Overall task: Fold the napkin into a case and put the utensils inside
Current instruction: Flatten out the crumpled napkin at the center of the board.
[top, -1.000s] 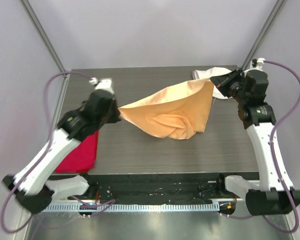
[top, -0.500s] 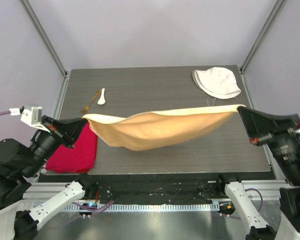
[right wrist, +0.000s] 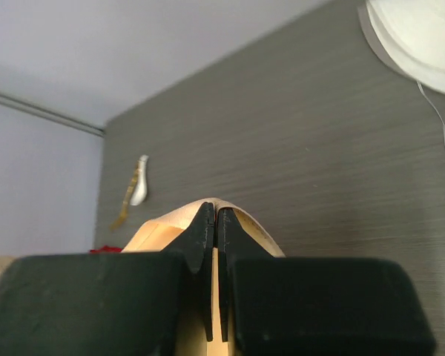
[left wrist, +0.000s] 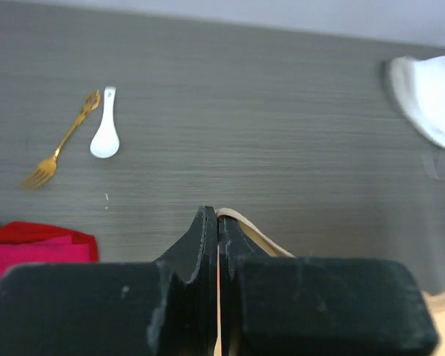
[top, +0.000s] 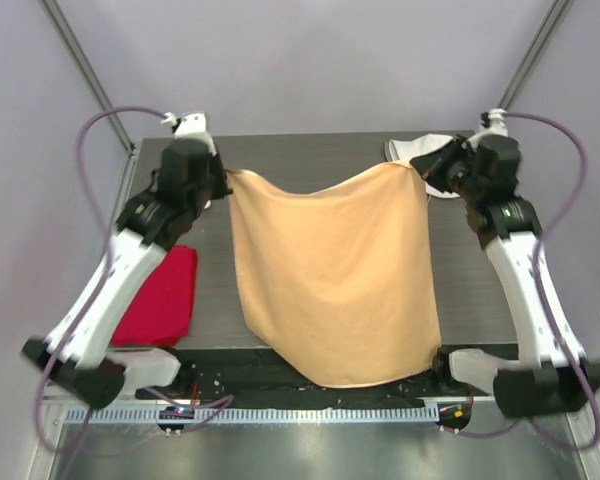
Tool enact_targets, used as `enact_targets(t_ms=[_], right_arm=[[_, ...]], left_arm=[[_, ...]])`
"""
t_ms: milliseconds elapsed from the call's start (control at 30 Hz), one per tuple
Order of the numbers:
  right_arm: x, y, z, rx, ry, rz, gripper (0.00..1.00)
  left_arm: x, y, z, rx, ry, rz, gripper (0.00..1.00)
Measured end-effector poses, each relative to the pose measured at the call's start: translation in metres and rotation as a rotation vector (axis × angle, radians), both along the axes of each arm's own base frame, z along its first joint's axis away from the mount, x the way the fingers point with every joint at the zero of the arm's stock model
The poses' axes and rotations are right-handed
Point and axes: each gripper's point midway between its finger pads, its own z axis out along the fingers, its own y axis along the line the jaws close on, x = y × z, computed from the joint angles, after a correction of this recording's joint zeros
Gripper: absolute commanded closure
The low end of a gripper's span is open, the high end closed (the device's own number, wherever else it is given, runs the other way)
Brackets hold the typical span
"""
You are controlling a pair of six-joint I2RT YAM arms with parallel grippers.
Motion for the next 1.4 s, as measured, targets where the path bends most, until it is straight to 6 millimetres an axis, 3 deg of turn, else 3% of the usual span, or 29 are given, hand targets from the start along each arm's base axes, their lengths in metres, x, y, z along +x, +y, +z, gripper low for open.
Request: enact_targets(t_ms=[133,233,300,400,500,600,700,767,833,900,1000,1067,1133,1267,1333,1400], right_arm=[[0.080,0.006,-0.099,-0.027,0.209,0.006,0.99],[0.123,0.010,-0.153,-0.035,0.279,0.020,0.99],[0.154,0.015,-0.182,-0.033,0.291,0.039,0.99],[0.198,0.021,-0.214,-0.027,0.286,0.056,0.99],[0.244,0.026,-0.229,-0.029,0.235,0.069,0.99],[0.267,0.028,-0.237,-0.036,0.209,0.082,0.99],[0.264,0.029,-0.230,-0.044,0.190,0.088,0.99],[0.248,0.027,-0.220,-0.063,0.185,0.083,0.99],[0.218,0.025,-0.199,-0.093,0.187,0.073,0.99],[0.187,0.025,-0.160,-0.116,0.150,0.066,0.99],[0.127,0.022,-0.056,-0.129,-0.023,0.044,0.99],[0.077,0.017,0.027,-0.118,-0.204,0.025,0.99],[0.018,0.004,0.098,-0.100,-0.379,-0.010,0.99],[-0.087,-0.015,0.179,-0.072,-0.613,-0.059,0.99],[-0.129,-0.020,0.201,-0.063,-0.691,-0.064,0.99],[-0.158,-0.023,0.211,-0.058,-0.734,-0.062,0.99]], left_arm=[[0.088,0.014,-0.105,0.013,0.240,0.112,1.00],[0.131,0.021,-0.172,0.006,0.355,0.144,1.00],[0.153,0.017,-0.199,-0.001,0.385,0.137,1.00],[0.200,-0.003,-0.215,-0.041,0.342,0.082,1.00],[0.236,-0.021,-0.220,-0.071,0.259,0.019,1.00],[0.241,-0.028,-0.223,-0.088,0.204,-0.021,1.00],[0.229,-0.027,-0.214,-0.093,0.175,-0.043,1.00],[0.215,-0.026,-0.189,-0.105,0.143,-0.061,1.00],[0.200,-0.025,-0.147,-0.127,0.074,-0.081,1.00],[0.177,-0.022,-0.086,-0.158,-0.038,-0.105,1.00],[0.122,-0.012,0.025,-0.211,-0.265,-0.148,1.00],[0.065,-0.001,0.101,-0.249,-0.449,-0.187,1.00],[0.011,0.008,0.154,-0.275,-0.597,-0.224,1.00],[-0.095,0.024,0.219,-0.291,-0.817,-0.309,1.00],[-0.138,0.030,0.244,-0.279,-0.904,-0.347,1.00],[-0.167,0.034,0.257,-0.270,-0.951,-0.376,1.00]])
